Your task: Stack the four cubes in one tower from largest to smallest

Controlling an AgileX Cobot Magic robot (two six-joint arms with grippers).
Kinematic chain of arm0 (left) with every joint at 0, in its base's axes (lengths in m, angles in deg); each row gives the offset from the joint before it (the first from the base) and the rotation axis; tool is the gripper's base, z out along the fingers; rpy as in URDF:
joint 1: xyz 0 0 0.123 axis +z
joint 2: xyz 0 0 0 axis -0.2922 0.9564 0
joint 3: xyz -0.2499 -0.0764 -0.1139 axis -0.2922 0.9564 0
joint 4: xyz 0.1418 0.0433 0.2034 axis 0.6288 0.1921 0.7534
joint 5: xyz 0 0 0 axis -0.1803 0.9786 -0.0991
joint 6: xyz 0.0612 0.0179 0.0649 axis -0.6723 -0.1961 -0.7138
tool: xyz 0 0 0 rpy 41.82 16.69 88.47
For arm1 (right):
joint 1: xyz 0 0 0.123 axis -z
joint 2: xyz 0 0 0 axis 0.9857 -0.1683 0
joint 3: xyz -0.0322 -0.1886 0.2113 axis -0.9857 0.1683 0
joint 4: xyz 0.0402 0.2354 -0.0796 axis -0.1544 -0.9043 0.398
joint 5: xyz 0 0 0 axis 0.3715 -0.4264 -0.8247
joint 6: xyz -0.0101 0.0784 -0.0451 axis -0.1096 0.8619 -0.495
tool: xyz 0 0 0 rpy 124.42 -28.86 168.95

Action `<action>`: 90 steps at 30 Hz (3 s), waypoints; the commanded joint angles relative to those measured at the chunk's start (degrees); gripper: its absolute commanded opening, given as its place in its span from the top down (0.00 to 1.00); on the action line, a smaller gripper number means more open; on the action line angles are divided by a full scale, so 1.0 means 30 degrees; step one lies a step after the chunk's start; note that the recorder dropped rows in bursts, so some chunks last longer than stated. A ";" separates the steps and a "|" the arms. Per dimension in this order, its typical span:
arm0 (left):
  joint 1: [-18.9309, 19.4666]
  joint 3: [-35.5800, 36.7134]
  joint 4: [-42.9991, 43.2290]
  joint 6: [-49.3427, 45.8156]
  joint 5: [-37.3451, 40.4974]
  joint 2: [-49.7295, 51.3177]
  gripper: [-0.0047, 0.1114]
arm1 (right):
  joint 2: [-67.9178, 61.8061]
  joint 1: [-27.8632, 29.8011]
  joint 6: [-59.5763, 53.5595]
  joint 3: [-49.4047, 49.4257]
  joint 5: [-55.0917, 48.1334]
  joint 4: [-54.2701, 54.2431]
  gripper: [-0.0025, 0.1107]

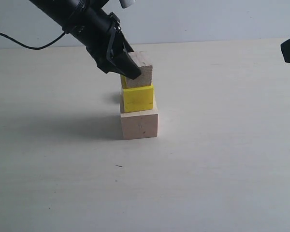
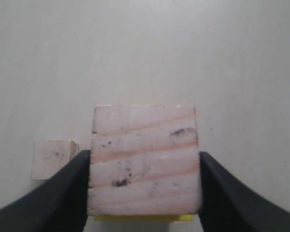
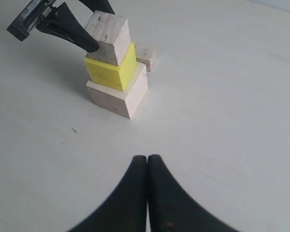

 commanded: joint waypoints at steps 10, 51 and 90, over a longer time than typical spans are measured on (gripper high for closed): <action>-0.0095 -0.0040 0.0723 0.0015 0.0883 0.0076 0.96 | 0.0162 0.0042 -0.0160 0.0079 0.0072 -0.0086 0.98; -0.0053 -0.0040 0.3612 0.4259 0.1221 -0.3211 0.51 | 0.0162 0.0042 -0.0160 0.0079 -0.0185 -0.0122 0.98; 0.2579 0.3579 -0.4314 -0.2019 -0.1835 0.1253 0.96 | 0.0162 0.0042 0.1693 0.0079 0.0385 0.0715 0.98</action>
